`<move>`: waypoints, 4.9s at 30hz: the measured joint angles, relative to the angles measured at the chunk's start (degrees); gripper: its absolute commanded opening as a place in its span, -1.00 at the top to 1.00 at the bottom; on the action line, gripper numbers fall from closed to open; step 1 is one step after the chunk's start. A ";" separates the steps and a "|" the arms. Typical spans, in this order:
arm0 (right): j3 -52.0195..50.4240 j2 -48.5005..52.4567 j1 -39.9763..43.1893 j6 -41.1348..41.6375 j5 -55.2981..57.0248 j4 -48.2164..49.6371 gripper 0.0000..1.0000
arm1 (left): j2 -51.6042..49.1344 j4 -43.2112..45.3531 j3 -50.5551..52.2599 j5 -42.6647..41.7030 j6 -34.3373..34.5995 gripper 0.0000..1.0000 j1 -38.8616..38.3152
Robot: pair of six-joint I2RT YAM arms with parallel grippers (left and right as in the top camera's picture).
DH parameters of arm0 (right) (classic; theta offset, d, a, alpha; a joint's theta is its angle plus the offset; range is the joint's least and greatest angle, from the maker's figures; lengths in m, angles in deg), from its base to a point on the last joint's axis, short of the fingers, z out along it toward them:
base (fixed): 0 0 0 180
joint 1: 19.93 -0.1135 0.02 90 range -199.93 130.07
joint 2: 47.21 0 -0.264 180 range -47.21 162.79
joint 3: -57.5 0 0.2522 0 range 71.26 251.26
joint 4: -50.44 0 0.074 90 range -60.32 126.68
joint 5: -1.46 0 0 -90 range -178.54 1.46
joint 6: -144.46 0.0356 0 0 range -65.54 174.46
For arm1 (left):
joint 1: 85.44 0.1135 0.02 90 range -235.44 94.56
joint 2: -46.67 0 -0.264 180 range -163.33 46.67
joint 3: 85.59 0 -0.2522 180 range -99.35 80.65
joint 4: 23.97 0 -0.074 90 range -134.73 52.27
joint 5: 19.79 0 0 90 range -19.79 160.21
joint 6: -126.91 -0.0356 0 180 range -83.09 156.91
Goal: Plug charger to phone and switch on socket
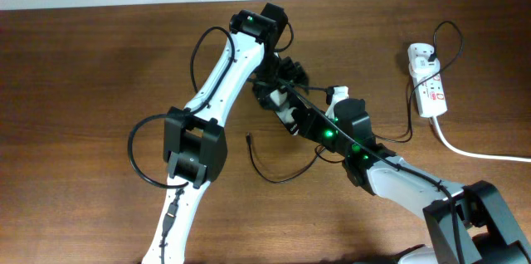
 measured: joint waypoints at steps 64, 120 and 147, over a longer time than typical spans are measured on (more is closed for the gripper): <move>-0.22 6.23 3.80 30.40 -22.45 32.96 0.92 | 65.68 80.70 91.08 15.74 -0.94 -0.98 0.50; 0.70 6.23 4.11 42.10 -27.04 40.44 -0.97 | 52.83 111.58 92.96 -0.87 29.57 1.00 7.08; 0.94 3.58 17.70 -13.81 -32.52 -29.44 -0.97 | 42.27 114.44 92.56 -40.02 50.34 1.00 15.87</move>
